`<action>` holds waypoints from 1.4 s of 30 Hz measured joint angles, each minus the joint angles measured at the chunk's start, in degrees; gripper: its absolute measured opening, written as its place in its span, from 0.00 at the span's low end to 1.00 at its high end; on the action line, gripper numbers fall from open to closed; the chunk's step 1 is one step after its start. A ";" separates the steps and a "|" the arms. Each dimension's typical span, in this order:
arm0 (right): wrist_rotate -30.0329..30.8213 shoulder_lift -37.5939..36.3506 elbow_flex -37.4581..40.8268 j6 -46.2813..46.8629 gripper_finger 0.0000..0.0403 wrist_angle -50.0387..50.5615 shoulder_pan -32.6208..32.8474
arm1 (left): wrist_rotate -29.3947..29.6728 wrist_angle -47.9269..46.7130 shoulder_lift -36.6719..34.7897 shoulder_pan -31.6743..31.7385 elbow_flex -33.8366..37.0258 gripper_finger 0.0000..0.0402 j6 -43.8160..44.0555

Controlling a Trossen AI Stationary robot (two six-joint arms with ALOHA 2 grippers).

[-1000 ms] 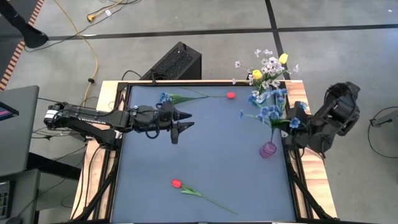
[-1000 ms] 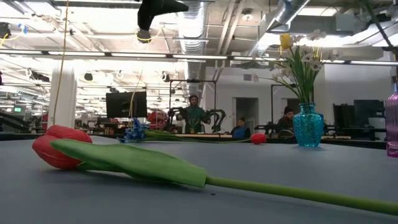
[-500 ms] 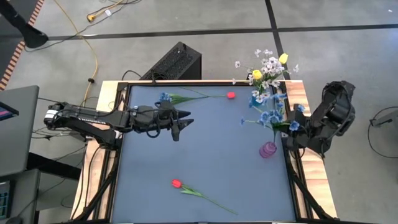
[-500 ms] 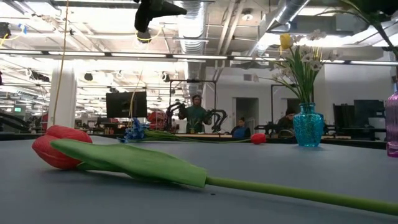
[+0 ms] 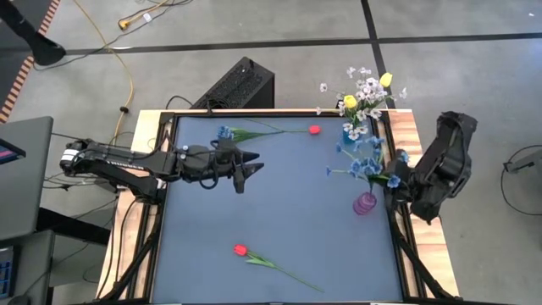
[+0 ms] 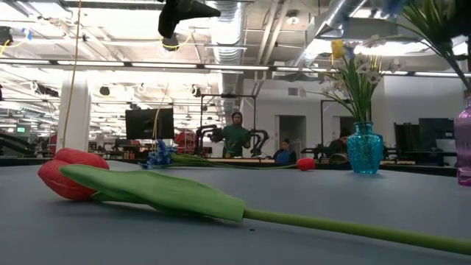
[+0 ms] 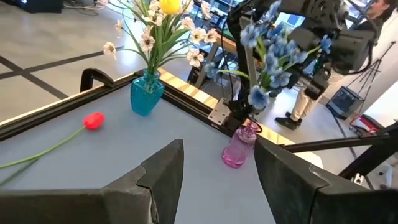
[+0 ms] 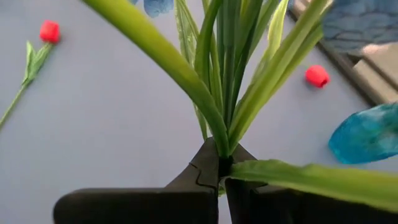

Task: Sort flowers into vase by color
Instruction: Put the bottom blue flowers into the violet vase, then put the blue flowers into the violet vase

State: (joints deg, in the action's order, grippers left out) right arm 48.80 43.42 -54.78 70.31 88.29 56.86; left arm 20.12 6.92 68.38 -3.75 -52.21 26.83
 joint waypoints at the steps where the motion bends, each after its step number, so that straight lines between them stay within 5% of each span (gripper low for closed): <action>1: -0.53 0.00 1.06 0.62 0.09 -0.87 0.42 | 0.04 -0.05 0.00 -0.01 0.00 0.46 0.00; 14: -9.00 -0.11 3.27 6.63 0.14 -3.05 4.28 | 1.70 -0.60 0.00 0.00 0.02 0.46 -0.61; 27: -17.05 -0.28 3.03 8.04 0.53 -4.55 4.14 | 1.33 -1.69 0.00 0.02 0.02 0.46 -1.75; 36: -27.82 -0.37 -4.19 9.28 0.61 -4.22 3.91 | 1.25 -2.34 0.00 0.02 0.02 0.46 -4.11; 42: -45.54 -0.37 -7.78 12.74 0.61 -3.55 1.23 | 0.04 -6.17 0.00 0.02 0.02 0.46 -5.32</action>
State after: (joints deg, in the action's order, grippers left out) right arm 3.26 43.05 -62.56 83.05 84.74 58.08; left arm 20.17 0.75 68.38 -3.73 -52.18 21.51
